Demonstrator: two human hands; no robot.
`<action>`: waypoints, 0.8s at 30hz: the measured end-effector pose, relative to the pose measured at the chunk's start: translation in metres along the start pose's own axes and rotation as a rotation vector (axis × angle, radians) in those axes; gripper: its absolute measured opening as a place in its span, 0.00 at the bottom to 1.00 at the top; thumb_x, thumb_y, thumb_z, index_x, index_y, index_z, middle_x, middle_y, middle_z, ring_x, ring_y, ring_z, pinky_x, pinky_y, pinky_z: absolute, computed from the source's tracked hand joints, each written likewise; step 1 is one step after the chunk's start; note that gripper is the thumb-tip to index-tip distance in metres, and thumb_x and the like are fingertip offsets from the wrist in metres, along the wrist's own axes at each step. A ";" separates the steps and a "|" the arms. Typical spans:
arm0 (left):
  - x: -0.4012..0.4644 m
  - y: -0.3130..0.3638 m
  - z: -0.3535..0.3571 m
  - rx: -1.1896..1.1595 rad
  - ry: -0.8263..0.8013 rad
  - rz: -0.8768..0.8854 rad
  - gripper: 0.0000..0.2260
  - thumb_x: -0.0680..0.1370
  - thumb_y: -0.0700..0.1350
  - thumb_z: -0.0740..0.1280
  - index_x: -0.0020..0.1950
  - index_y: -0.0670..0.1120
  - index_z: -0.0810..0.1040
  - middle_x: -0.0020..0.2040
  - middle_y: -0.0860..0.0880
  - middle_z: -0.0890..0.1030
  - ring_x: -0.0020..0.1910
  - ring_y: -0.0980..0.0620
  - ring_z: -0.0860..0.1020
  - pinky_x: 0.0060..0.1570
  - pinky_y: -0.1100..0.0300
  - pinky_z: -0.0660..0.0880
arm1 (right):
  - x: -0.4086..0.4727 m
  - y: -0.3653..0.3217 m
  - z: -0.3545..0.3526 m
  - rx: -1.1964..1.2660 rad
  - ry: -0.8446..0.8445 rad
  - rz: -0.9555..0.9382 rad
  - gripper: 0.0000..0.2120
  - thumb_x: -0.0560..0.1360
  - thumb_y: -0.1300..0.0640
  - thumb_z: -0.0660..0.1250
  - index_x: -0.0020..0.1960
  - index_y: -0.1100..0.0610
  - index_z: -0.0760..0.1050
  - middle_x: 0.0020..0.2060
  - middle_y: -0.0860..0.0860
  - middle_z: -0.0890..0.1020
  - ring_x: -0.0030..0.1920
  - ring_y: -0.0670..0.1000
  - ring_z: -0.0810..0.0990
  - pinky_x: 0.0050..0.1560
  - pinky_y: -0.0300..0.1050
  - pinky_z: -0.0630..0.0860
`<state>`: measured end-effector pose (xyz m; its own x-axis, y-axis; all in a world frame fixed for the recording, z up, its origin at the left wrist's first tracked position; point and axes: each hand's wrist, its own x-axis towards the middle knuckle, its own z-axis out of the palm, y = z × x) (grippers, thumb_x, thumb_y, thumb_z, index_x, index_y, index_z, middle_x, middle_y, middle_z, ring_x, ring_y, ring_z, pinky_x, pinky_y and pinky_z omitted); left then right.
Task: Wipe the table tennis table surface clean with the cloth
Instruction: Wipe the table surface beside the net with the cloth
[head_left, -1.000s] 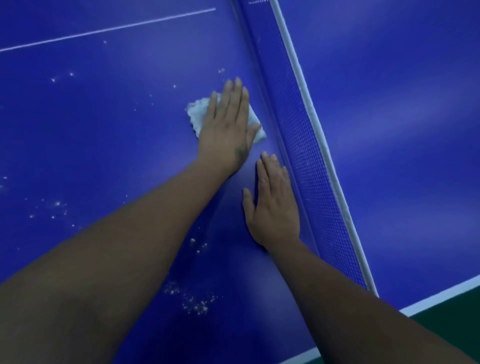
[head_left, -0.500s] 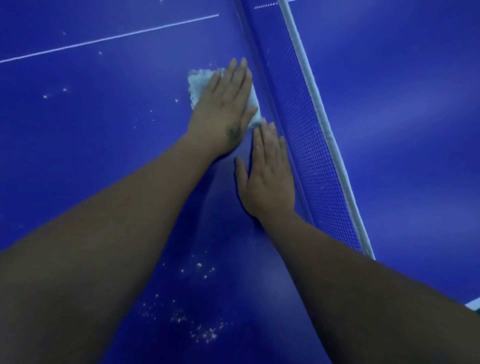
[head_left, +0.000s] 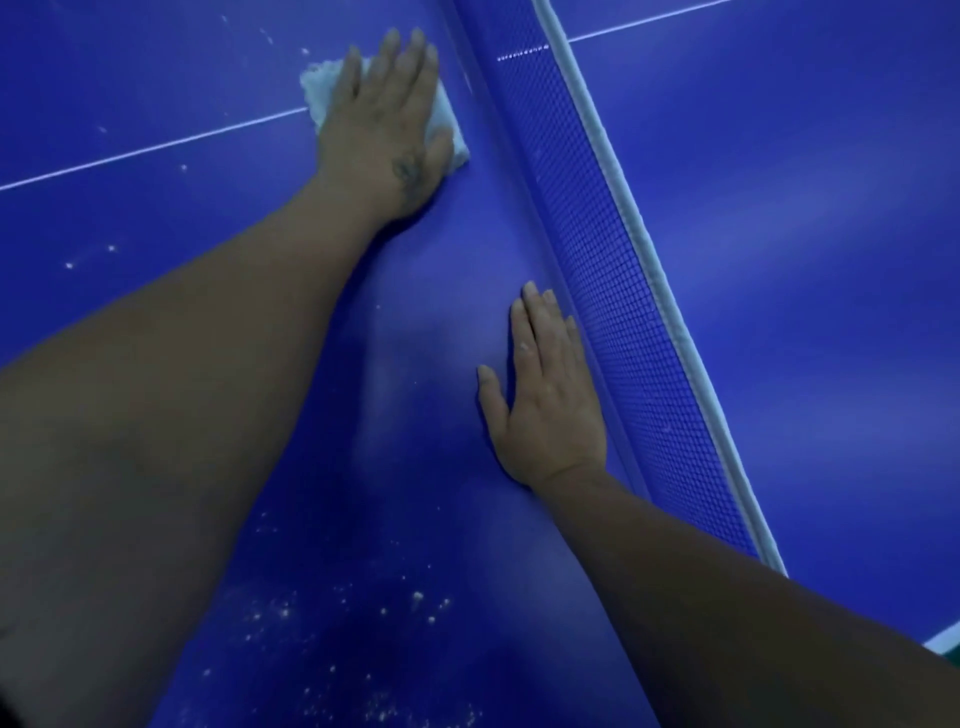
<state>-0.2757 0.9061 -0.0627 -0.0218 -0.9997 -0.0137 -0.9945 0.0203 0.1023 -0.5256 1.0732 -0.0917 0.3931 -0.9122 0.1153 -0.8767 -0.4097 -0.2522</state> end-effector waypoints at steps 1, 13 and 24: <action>-0.010 0.001 0.000 -0.019 0.012 -0.060 0.33 0.84 0.56 0.46 0.86 0.40 0.53 0.87 0.42 0.53 0.86 0.42 0.50 0.84 0.40 0.47 | 0.000 0.000 0.000 0.006 -0.005 0.000 0.33 0.88 0.46 0.58 0.84 0.66 0.58 0.85 0.58 0.58 0.86 0.57 0.55 0.84 0.59 0.56; -0.122 0.042 0.012 -0.036 0.062 -0.027 0.29 0.88 0.55 0.47 0.86 0.41 0.56 0.86 0.42 0.57 0.86 0.43 0.53 0.84 0.42 0.50 | 0.001 -0.001 0.000 0.024 0.006 0.000 0.33 0.86 0.48 0.59 0.84 0.66 0.59 0.85 0.58 0.59 0.86 0.58 0.56 0.84 0.61 0.56; -0.126 0.054 0.020 -0.070 0.098 0.039 0.27 0.90 0.54 0.49 0.85 0.40 0.59 0.86 0.42 0.59 0.85 0.42 0.56 0.83 0.40 0.54 | 0.001 -0.001 0.000 0.025 0.005 0.006 0.32 0.86 0.48 0.59 0.84 0.66 0.59 0.85 0.59 0.60 0.85 0.58 0.56 0.83 0.62 0.58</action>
<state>-0.3286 1.0333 -0.0753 -0.0464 -0.9950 0.0884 -0.9836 0.0610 0.1698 -0.5245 1.0721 -0.0915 0.3868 -0.9145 0.1189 -0.8714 -0.4047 -0.2772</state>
